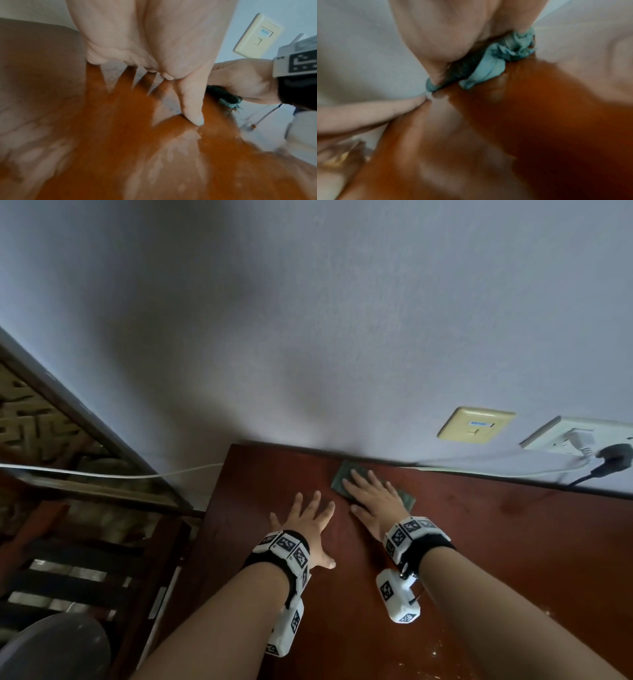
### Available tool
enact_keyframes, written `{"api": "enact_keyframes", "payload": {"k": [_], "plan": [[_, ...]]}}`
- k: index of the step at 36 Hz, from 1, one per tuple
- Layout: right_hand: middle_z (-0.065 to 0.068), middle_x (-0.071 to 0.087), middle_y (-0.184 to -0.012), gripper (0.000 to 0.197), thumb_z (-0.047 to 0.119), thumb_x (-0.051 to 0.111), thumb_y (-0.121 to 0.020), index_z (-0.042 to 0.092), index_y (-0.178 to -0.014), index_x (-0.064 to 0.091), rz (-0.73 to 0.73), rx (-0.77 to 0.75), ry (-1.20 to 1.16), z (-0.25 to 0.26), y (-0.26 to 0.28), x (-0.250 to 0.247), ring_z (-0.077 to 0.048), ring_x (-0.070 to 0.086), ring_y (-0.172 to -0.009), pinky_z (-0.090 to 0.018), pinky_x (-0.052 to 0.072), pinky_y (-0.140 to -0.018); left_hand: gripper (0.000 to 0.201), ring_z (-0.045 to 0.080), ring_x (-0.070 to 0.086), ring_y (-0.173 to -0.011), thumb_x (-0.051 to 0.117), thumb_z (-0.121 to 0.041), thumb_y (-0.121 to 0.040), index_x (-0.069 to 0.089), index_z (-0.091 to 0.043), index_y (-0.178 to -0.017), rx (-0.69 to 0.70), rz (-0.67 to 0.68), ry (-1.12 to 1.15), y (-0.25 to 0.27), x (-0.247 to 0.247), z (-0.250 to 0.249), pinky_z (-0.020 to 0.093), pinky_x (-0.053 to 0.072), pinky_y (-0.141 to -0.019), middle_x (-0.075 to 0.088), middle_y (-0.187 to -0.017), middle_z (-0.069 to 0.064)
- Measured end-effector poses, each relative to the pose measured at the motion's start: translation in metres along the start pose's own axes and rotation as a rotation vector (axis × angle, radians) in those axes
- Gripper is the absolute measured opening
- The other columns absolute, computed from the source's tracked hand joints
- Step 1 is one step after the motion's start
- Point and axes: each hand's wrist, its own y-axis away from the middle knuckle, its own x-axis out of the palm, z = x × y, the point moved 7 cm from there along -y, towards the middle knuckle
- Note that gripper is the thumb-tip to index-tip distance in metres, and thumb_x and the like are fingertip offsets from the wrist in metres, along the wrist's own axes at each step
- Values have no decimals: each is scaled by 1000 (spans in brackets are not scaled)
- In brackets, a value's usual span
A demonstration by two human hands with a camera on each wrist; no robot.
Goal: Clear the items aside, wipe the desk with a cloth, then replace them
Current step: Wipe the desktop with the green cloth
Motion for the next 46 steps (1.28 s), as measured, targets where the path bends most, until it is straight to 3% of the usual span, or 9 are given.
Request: {"api": "enact_keyframes", "payload": {"k": [14,18,22,24,27,29,31,36,46], "plan": [[32,16,-145,61,-3,42,-95,41,-138,42,169,-268,-157,22,90,24,4,-2,-140,-26,-7,-114,118,20,-19,-151,76,-52,-79,-9,-31,-157,-8,-114,47,10,-4,2,64,5,-118,-23,-163,-12],[18,44,-138,49,-11,43,-93,22,-122,63,184,-101,-466,15,100,13,4,29,-134,-19,16,-116,117,21,-21,-150,79,-48,-78,-6,-36,-157,-21,-81,62,21,0,3,69,7,-116,-27,-162,-11],[-16,64,-111,49,-28,38,-83,1,-111,65,-31,191,-1023,-19,81,-14,-9,67,-90,-21,48,-93,131,24,-31,-146,86,-48,-69,-13,-44,-154,-52,26,20,34,7,17,78,11,-109,-38,-156,-12],[-17,64,-107,50,-26,36,-84,7,-108,65,-162,226,-1023,-39,65,-31,-28,62,-98,-32,47,-97,135,25,-34,-145,88,-44,-68,-17,-44,-153,-45,56,-14,38,10,19,78,11,-108,-41,-155,-11],[-3,61,-121,52,-15,39,-87,18,-120,64,-328,257,-667,-56,47,-58,-24,55,-116,-28,38,-107,137,25,-35,-144,89,-41,-68,-19,-44,-152,-46,69,-11,38,11,18,78,8,-108,-42,-154,-11],[4,45,-142,60,-11,37,-89,23,-136,52,-270,293,-507,-59,36,-56,-19,35,-136,-21,18,-113,139,25,-36,-144,90,-39,-66,-19,-45,-152,-55,71,9,36,12,18,79,7,-108,-42,-154,-11],[11,14,-158,71,-6,38,-89,31,-149,27,-81,353,-313,-60,24,-37,-19,7,-147,-36,4,-118,140,25,-37,-143,91,-36,-65,-18,-46,-152,-61,71,32,34,11,18,80,4,-107,-42,-153,-12],[18,-20,-155,79,43,47,-95,36,-150,-8,59,325,-3,-42,22,-2,-18,-17,-145,-51,-5,-116,142,24,-38,-142,93,-36,-63,-18,-47,-151,-71,75,36,33,13,19,80,1,-106,-43,-153,-12],[32,-23,-145,68,36,41,-98,47,-147,-6,147,-8,54,18,80,35,-8,-24,-139,-46,-11,-115,143,24,-37,-143,93,-37,-62,-18,-47,-151,-82,54,27,33,13,18,81,2,-106,-43,-153,-12]]}}
